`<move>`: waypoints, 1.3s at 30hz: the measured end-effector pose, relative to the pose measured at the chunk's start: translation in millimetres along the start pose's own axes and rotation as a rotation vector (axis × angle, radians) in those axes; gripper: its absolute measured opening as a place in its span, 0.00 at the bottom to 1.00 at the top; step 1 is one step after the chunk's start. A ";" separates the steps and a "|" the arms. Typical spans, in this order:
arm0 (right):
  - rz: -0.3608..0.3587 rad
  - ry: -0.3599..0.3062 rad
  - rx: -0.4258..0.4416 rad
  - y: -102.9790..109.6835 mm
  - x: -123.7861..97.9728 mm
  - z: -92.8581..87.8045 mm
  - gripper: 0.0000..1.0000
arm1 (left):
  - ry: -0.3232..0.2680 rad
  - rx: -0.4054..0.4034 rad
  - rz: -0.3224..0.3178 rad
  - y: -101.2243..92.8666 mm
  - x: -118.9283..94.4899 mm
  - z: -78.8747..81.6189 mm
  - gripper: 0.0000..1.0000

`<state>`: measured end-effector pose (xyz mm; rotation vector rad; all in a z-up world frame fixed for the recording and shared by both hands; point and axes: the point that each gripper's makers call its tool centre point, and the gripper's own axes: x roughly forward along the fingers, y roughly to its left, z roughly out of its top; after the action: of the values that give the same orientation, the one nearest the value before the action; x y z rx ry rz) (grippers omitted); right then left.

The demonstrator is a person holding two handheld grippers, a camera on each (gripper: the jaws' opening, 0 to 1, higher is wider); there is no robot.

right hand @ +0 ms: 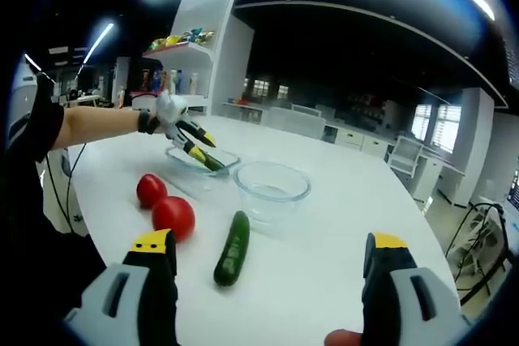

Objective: Sort the scattered tomatoes and cucumbers on the table and place them into their respective storage containers

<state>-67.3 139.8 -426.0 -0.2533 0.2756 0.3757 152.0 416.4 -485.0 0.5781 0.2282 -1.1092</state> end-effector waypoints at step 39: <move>0.053 0.005 0.019 8.9 18.0 -5.6 0.90 | -0.225 -0.216 0.232 -138.8 -171.1 86.2 0.95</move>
<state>-55.9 151.9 -438.5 -0.2287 0.2910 0.4247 -56.3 458.1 -381.1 0.2760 0.0807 -0.9014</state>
